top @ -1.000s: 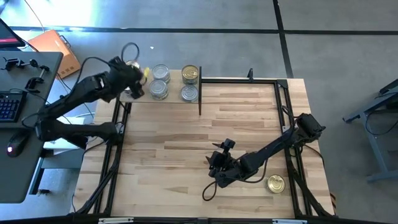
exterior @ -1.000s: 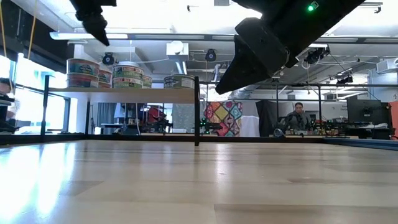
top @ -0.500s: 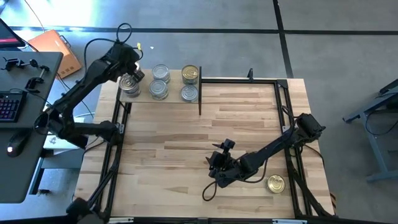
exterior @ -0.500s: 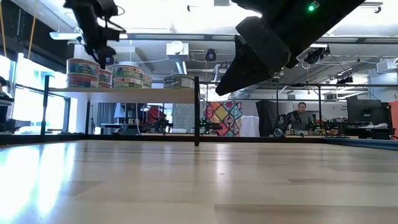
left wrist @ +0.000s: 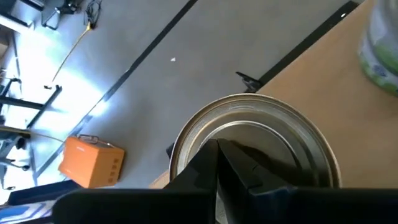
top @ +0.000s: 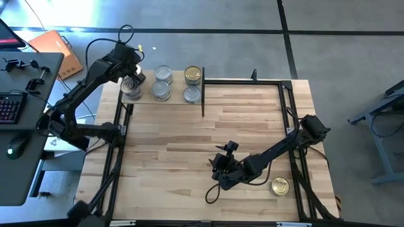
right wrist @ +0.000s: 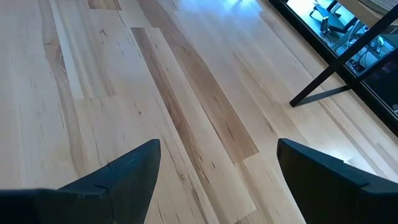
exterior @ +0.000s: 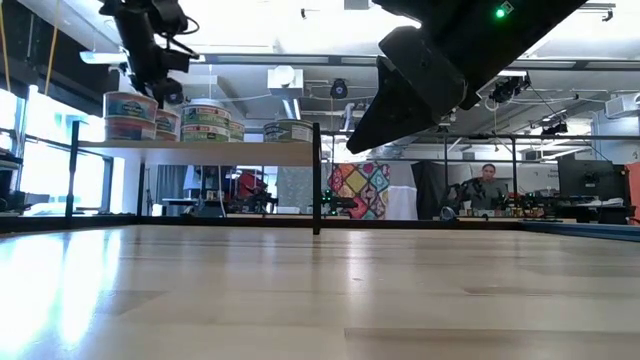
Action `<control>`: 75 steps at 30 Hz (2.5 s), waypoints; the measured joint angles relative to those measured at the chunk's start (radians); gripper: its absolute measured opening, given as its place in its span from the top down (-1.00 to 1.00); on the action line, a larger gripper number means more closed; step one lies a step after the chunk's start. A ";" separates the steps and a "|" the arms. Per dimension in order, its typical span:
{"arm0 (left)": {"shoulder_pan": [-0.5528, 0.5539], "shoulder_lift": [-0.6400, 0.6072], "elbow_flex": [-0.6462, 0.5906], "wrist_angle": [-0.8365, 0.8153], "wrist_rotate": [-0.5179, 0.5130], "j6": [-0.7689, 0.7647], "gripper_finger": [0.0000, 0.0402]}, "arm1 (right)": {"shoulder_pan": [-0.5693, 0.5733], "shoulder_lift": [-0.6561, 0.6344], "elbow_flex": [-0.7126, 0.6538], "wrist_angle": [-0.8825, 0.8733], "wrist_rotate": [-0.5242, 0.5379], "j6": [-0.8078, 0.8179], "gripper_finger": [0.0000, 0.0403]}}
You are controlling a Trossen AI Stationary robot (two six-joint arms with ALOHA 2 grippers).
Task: Stack canned seafood by type on shelf
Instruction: Adjust the stacked blue tuna cans on the shelf, then stack the green blue tuna can on top of the other green blue tuna can on the shelf
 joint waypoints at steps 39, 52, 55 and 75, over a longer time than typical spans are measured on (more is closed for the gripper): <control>-0.915 -0.247 -0.231 0.389 0.078 -0.107 1.00 | 0.248 -0.181 0.000 -0.782 -0.900 0.644 -0.21; -1.137 -0.143 -0.260 0.449 -0.025 -0.152 1.00 | 0.376 -0.186 -0.087 -0.949 -1.138 0.939 0.63; -1.168 -0.108 -0.260 0.450 -0.067 -0.155 1.00 | 0.371 -0.186 -0.145 -0.875 -1.144 0.923 0.82; -1.273 0.098 -0.260 0.534 -0.091 -0.188 1.00 | 0.032 -0.190 -0.172 -0.488 -0.899 0.684 1.00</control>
